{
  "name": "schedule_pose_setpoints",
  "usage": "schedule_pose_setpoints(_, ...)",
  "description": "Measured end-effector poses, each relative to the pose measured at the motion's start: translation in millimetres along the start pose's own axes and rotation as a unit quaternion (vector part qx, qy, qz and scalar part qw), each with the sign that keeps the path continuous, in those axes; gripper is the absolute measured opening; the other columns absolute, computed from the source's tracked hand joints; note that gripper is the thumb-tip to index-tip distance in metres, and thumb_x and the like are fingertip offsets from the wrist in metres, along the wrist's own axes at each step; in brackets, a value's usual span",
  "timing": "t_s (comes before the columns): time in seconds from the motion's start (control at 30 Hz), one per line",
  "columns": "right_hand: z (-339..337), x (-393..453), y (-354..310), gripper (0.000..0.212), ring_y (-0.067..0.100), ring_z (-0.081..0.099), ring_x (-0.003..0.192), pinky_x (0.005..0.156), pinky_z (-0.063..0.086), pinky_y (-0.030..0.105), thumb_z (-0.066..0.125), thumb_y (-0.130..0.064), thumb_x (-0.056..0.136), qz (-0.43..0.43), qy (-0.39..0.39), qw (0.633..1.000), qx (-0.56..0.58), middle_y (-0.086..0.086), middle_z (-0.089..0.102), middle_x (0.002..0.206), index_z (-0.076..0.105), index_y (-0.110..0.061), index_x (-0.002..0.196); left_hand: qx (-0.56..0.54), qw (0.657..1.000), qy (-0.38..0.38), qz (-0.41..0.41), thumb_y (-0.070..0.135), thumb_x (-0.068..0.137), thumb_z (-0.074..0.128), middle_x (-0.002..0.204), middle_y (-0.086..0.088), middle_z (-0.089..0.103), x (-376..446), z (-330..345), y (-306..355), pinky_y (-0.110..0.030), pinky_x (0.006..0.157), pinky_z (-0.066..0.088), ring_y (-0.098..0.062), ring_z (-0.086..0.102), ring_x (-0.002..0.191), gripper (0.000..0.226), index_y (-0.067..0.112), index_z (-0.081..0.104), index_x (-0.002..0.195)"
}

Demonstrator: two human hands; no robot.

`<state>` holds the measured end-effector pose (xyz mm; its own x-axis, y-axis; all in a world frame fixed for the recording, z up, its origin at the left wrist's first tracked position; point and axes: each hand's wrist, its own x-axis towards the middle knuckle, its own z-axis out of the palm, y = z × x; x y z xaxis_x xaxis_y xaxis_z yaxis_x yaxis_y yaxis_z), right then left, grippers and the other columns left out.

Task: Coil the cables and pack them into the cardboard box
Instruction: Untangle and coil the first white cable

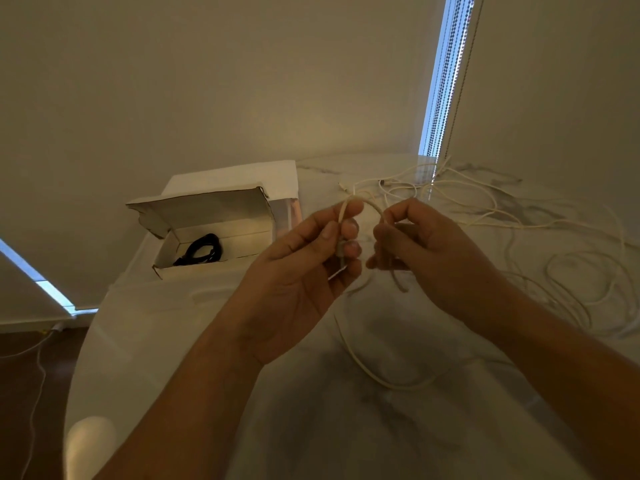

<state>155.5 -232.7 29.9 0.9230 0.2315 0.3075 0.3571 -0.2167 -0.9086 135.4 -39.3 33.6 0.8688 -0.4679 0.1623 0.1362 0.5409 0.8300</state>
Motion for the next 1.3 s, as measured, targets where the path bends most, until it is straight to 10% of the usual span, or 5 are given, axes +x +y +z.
schedule_pose_setpoints(0.17,7.2,-4.6,-1.6,0.008,0.011,0.058,0.049,0.054,0.048,0.022,0.057,-0.031,0.097,-0.018,-0.018,0.997,-0.073,-0.004,0.059,0.066,0.059,-0.028,0.104,-0.068,0.996,0.056,0.029,0.013,0.102,0.044,0.096,0.003,0.062,2.7,-6.9,6.0,-0.023,0.093,0.051,-0.008,0.062,0.089,0.036,0.009,0.057,0.135)
schedule_pose_setpoints(0.3,6.4,-12.1,-4.0,0.037,-0.001,0.057,0.065,0.058,0.040,0.009,0.056,-0.043,0.093,-0.108,-0.006,0.951,-0.290,-0.018,0.053,0.065,0.055,-0.036,0.129,-0.109,0.988,0.105,0.042,0.014,0.102,0.046,0.096,0.003,0.061,3.5,-10.5,8.2,-0.021,0.093,0.052,-0.006,0.064,0.085,0.035,0.009,0.060,0.134)
schedule_pose_setpoints(0.73,7.0,-23.4,-17.8,0.034,0.005,0.066,0.074,0.064,0.054,0.030,0.042,-0.052,0.096,-0.154,-0.076,0.893,-0.417,-0.018,0.072,0.097,0.061,-0.043,0.122,-0.173,0.960,0.179,0.129,0.011,0.098,0.050,0.113,0.004,0.068,4.9,-23.6,17.5,-0.021,0.093,0.053,-0.005,0.067,0.097,0.039,0.010,0.057,0.136)
schedule_pose_setpoints(0.97,8.4,-31.1,-34.9,0.021,-0.001,0.035,0.055,0.049,0.042,0.023,0.056,-0.041,0.091,-0.240,-0.061,0.875,-0.415,-0.018,0.055,0.068,0.069,-0.033,0.104,0.020,0.955,0.255,0.149,0.004,0.100,0.049,0.118,-0.006,0.072,11.4,-10.9,-0.9,-0.025,0.093,0.055,-0.015,0.070,0.109,0.035,0.006,0.058,0.134)
schedule_pose_setpoints(1.3,-13.6,-20.2,-32.7,0.017,0.008,0.062,0.074,0.065,0.049,0.032,0.053,-0.036,0.100,-0.229,0.027,0.906,-0.356,-0.013,0.068,0.090,0.066,-0.032,0.109,0.454,0.866,0.159,0.140,0.013,0.104,0.046,0.085,0.011,0.072,5.1,15.8,-25.0,-0.010,0.076,0.050,0.002,0.068,0.082,0.031,0.027,0.063,0.126)
